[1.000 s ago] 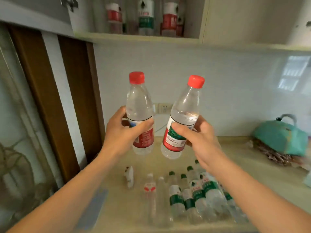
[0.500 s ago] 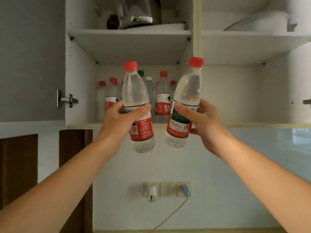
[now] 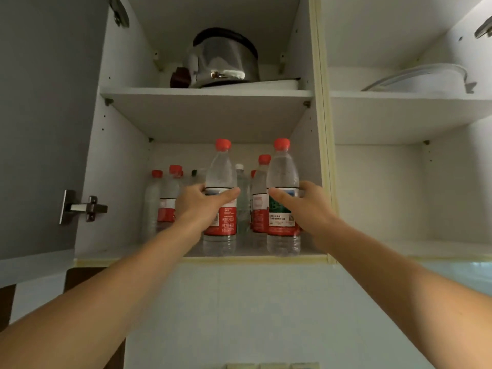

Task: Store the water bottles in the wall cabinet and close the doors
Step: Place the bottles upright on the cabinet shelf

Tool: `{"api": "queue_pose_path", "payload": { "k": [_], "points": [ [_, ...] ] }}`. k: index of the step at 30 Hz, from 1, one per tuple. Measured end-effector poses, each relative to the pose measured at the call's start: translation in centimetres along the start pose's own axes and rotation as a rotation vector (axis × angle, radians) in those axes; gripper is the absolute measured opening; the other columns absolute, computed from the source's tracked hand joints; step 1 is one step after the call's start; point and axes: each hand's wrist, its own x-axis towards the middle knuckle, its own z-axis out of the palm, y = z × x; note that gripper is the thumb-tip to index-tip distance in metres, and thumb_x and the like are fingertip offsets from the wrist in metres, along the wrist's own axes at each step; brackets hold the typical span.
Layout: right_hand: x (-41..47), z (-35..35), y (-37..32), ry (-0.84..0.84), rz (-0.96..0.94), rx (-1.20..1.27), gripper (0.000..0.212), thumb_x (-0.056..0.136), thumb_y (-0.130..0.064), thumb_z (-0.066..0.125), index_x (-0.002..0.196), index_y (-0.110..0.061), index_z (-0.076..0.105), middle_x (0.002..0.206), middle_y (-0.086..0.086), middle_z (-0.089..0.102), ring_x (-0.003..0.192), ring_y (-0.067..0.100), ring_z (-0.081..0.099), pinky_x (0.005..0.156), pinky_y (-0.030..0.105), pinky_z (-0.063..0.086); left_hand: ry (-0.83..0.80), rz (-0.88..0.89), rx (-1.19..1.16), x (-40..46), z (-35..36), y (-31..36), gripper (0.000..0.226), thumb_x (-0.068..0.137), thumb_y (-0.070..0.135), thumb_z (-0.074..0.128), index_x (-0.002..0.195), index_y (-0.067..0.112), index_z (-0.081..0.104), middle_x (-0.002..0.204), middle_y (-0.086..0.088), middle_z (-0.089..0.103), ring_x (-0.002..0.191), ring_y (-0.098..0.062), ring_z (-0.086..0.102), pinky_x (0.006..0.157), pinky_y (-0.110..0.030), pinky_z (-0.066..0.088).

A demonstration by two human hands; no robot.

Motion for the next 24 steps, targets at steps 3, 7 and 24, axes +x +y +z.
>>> {"api": "queue_pose_path", "payload": {
  "k": [3,7,24],
  "points": [
    [0.3,1.0,0.3,0.023,0.006,-0.09,0.058,0.087,-0.052,0.073,0.131,-0.018,0.055,0.108,0.003,0.071,0.091,0.022,0.073,0.081,0.046,0.063,-0.033,0.068,0.109,0.7,-0.8,-1.4,0.034,0.077,0.057,0.078,0.094,0.037,0.055,0.085,0.018,0.06,0.074,-0.003,0.061,0.056,-0.023,0.044],
    [0.7,1.2,0.7,-0.014,0.007,-0.223,0.045,0.088,-0.05,0.072,0.121,-0.023,0.055,0.106,0.001,0.07,0.092,0.02,0.072,0.079,0.039,0.062,-0.143,0.142,0.252,1.4,-2.2,-2.5,0.036,0.081,0.056,0.074,0.104,0.04,0.051,0.085,0.023,0.056,0.072,0.004,0.055,0.054,-0.015,0.039],
    [1.6,2.6,4.7,0.123,-0.008,-0.384,0.062,0.081,-0.043,0.082,0.133,-0.021,0.056,0.119,-0.004,0.07,0.09,0.01,0.064,0.072,0.022,0.05,-0.343,0.105,0.181,5.8,-3.8,-5.3,0.051,0.089,0.036,0.072,0.135,0.027,0.05,0.133,0.001,0.063,0.093,-0.007,0.06,0.077,-0.029,0.052]
  ]
}}
